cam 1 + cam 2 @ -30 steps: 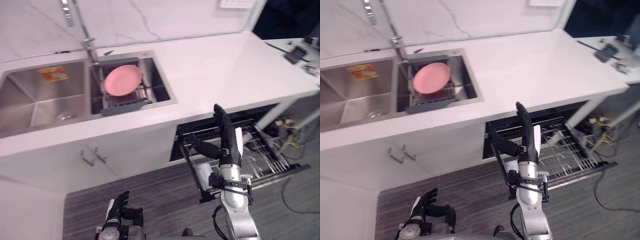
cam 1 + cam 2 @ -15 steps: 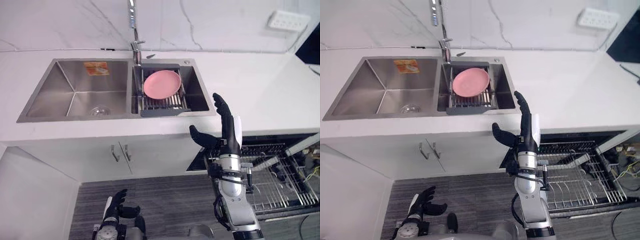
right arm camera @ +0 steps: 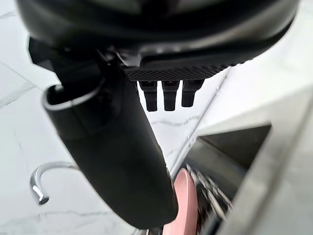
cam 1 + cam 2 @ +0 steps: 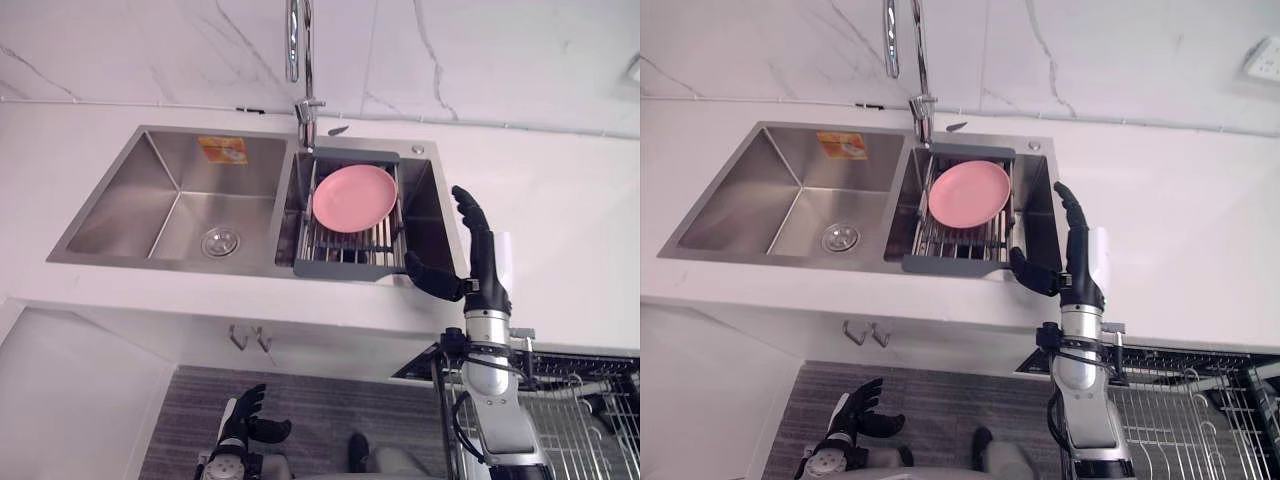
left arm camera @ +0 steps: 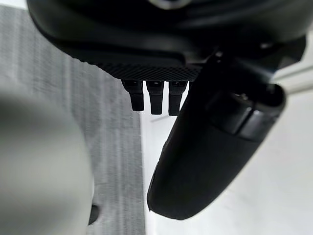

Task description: Walk over to the sink, pick up the cup, carry it to the dishwasher, place the cup inside the dishwasher, then close the dishwasher door

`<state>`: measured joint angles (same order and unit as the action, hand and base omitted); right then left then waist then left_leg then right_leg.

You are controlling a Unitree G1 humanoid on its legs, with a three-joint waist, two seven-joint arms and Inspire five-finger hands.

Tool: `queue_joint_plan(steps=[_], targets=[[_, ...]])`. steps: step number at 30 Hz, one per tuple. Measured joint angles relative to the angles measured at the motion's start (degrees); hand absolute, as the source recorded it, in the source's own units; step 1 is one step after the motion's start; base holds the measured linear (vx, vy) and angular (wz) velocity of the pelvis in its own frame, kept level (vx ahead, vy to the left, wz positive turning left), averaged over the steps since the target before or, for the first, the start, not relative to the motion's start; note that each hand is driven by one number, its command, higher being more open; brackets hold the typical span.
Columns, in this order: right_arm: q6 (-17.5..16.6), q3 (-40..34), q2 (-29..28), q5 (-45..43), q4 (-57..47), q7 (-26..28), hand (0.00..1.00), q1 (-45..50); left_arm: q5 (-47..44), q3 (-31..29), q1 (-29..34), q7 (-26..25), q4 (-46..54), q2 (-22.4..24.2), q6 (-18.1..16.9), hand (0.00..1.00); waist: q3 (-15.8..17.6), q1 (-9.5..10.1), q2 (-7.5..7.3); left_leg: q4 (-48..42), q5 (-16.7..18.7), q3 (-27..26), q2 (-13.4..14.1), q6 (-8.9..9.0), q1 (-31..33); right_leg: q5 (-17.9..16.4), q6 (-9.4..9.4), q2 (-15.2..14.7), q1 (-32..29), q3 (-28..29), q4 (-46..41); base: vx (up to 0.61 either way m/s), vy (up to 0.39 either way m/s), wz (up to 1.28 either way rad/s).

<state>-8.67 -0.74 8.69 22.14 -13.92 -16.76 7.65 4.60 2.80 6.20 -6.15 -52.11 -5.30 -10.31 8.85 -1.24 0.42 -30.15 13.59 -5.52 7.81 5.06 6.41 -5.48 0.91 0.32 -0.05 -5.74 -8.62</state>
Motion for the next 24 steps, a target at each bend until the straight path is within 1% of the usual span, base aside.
queue_joint_plan(steps=[1,2,3,4,5,6,8,10,13,18,19,24], targets=[[-0.30,0.37,0.00,0.00,-0.21,0.00,0.90,-0.42,-0.10,-0.12,-0.07,-0.03,0.03,0.11,-0.05,0.90,0.11,0.40,-0.03,-0.33,1.53,0.22,-0.07,-0.93,0.56,0.00,0.00,0.02,0.67,1.11,0.04,0.09,0.038,-0.33],[-0.38,0.48,0.07,-0.01,-0.21,0.00,0.90,-0.69,-0.10,-0.11,-0.14,-0.03,0.10,0.16,-0.09,0.90,0.12,0.53,-0.03,0.68,2.04,0.48,-0.27,-1.37,0.98,-0.01,-0.01,0.00,0.74,1.74,0.03,0.12,0.087,-0.50],[-0.40,0.56,0.30,-0.01,-0.19,0.01,0.90,-1.13,-0.12,-0.12,-0.30,-0.05,0.32,0.31,-0.18,0.90,0.38,0.97,0.45,5.03,1.53,1.85,-0.97,-1.71,1.46,-0.04,-0.08,0.03,0.74,2.80,0.02,0.09,0.130,-0.52],[-0.48,0.50,0.92,-0.01,-0.03,0.01,0.90,-1.55,-0.27,-0.15,-0.43,-0.04,0.36,0.64,-0.27,0.90,0.94,1.41,1.39,10.37,-3.21,3.72,-1.09,-3.20,1.62,-0.22,-0.65,0.92,0.62,4.16,-0.06,0.08,0.152,-0.59],[-0.46,0.70,0.61,-0.04,0.59,0.05,0.90,-1.62,-0.66,-0.54,-0.71,-0.04,0.39,0.61,-0.13,0.90,1.14,1.98,0.83,10.80,-3.68,3.59,-1.51,-2.92,0.83,-0.55,-1.23,0.60,0.50,5.28,-0.11,0.10,0.161,-0.56],[-0.44,1.12,0.74,-0.02,1.09,0.63,0.90,-1.63,-0.62,-0.78,-0.83,-0.14,0.36,0.19,-0.14,0.90,1.34,1.87,-0.17,13.35,-4.22,3.44,-3.21,-3.67,-0.32,-0.82,-2.06,-0.52,0.05,6.72,0.16,0.08,0.109,-0.36],[-0.42,1.07,0.81,-0.04,1.35,0.67,0.90,-1.64,-0.63,-0.74,-0.81,-0.12,0.29,0.25,-0.13,0.90,1.41,1.66,-0.14,13.67,-4.87,3.09,-3.97,-4.19,-0.70,-0.64,-2.39,-1.23,0.12,7.35,0.45,0.06,0.090,-0.16],[-0.43,1.14,0.83,-0.02,2.19,0.84,0.90,-1.64,-0.62,-1.36,-0.79,-0.23,0.03,0.12,-0.12,0.90,1.41,1.73,-0.11,14.97,-5.30,2.50,-4.72,-4.50,-2.04,-0.25,-3.12,-1.95,1.05,8.12,1.51,0.06,0.094,-0.13],[-0.44,1.14,0.90,-0.01,2.78,1.22,0.90,-1.67,-0.50,-1.43,-0.79,-0.40,-0.15,-0.29,-0.07,0.90,1.34,1.79,-0.18,18.43,-6.73,1.58,-5.41,-4.64,-3.61,0.01,-3.53,-2.63,1.07,8.77,2.28,0.05,0.032,-0.11],[0.09,1.13,1.65,0.00,6.82,1.81,0.90,-1.69,-0.16,-1.31,-0.83,-1.00,-0.71,-0.32,0.04,0.90,1.23,1.44,-0.16,22.42,-8.60,1.54,-5.77,-4.46,-5.30,0.15,-3.67,-2.65,1.05,8.72,2.67,0.03,-0.016,-0.01],[0.49,1.23,1.65,0.06,8.17,1.91,0.90,-1.48,-0.15,-1.25,0.64,-1.09,-2.29,-0.16,0.17,0.90,-3.03,0.41,0.58,29.56,-13.18,3.44,-5.78,-4.43,-6.21,3.55,-3.36,-2.17,0.37,8.96,6.89,0.00,0.000,0.00],[0.48,1.24,1.65,0.06,8.21,1.91,0.90,-1.47,-0.15,-1.25,0.64,-1.09,-2.29,-0.16,0.17,0.90,-3.04,0.41,0.55,29.62,-13.18,3.43,-5.73,-4.43,-6.24,3.55,-3.37,-2.16,0.38,8.96,6.90,0.00,0.000,0.00]])
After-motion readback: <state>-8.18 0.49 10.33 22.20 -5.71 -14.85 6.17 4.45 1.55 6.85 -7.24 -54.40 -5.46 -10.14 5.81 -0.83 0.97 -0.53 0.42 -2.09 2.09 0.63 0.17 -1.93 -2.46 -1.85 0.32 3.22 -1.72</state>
